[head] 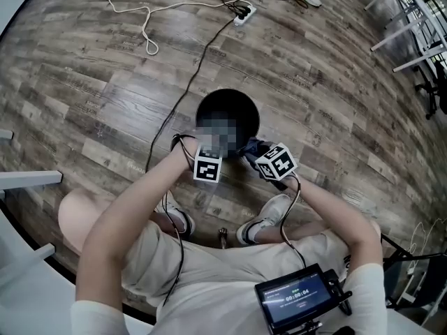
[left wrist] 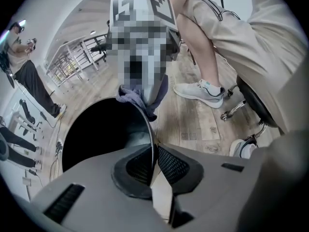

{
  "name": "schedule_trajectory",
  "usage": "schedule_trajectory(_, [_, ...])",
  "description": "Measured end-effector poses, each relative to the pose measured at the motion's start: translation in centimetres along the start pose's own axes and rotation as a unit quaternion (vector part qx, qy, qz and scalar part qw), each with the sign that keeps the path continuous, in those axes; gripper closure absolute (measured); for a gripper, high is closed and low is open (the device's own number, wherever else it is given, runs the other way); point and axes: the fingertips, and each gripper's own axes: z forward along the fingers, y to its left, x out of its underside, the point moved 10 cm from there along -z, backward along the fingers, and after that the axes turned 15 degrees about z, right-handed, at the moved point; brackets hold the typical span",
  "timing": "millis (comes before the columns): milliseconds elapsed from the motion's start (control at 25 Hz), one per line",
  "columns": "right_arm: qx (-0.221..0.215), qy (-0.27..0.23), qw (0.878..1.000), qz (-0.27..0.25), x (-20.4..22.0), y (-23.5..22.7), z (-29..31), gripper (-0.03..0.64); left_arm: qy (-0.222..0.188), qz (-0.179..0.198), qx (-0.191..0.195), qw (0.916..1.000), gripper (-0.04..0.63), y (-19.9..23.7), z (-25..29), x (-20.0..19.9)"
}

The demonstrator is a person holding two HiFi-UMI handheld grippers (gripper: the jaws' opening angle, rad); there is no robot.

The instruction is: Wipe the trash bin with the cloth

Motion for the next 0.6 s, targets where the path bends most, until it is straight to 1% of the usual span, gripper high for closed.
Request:
schedule_trajectory(240, [0.008,0.003,1.0,-0.004,1.4,-1.6,2.8,0.54,0.001,0.0,0.004,1.0,0.557,0.1,0.0,0.0])
schedule_trajectory(400, [0.014,0.007,1.0,-0.018,2.9,-2.9,5.5,0.54,0.001,0.0,0.005,1.0,0.557,0.2,0.0,-0.1])
schedule_trajectory(600, [0.035,0.012,0.999,-0.036,4.6,-4.2,9.0,0.54,0.0,0.004,0.0,1.0,0.557,0.1,0.1,0.0])
